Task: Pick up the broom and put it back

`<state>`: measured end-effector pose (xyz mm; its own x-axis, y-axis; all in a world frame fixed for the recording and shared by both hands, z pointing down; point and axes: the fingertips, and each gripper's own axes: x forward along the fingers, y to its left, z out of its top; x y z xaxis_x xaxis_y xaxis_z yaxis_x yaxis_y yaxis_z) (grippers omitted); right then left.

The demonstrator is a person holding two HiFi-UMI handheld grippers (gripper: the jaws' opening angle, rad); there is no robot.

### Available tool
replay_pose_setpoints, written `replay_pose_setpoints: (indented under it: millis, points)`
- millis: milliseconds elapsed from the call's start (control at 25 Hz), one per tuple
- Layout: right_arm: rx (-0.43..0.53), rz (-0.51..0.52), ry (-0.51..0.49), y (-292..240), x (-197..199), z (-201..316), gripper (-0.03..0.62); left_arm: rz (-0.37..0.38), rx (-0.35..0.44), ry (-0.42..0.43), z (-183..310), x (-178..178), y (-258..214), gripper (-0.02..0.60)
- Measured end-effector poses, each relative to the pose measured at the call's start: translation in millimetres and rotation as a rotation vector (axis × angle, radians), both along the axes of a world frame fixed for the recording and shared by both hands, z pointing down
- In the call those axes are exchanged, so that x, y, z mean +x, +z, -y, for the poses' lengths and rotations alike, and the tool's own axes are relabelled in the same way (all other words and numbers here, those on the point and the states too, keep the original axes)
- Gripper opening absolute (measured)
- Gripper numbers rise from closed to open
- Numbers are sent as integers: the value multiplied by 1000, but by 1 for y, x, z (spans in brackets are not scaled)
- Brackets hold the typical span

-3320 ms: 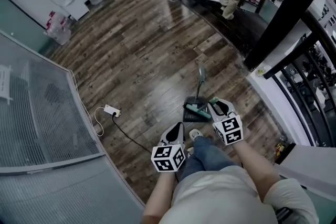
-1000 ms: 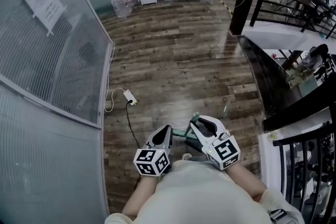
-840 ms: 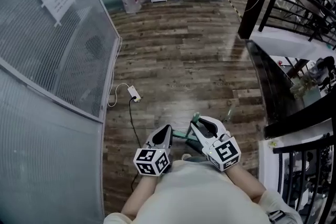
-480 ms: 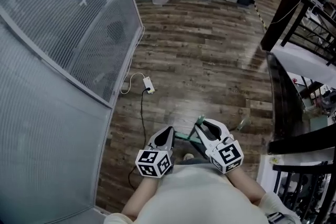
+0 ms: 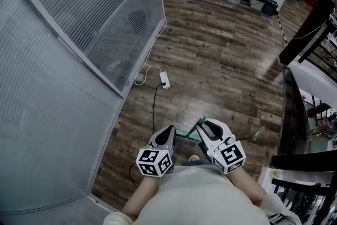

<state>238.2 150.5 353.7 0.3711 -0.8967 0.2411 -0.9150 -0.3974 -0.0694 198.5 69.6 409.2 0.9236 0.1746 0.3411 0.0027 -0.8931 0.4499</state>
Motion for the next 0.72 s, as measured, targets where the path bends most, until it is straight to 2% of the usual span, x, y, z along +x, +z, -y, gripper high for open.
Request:
replay_pose_setpoints:
  millis: [400, 720]
  points:
    - [-18, 5, -99, 3, -6, 114, 95, -16, 5, -101, 120, -6, -4, 0]
    - [-33, 3, -239, 13, -23, 216, 95, -14, -14, -197, 210, -20, 10, 0]
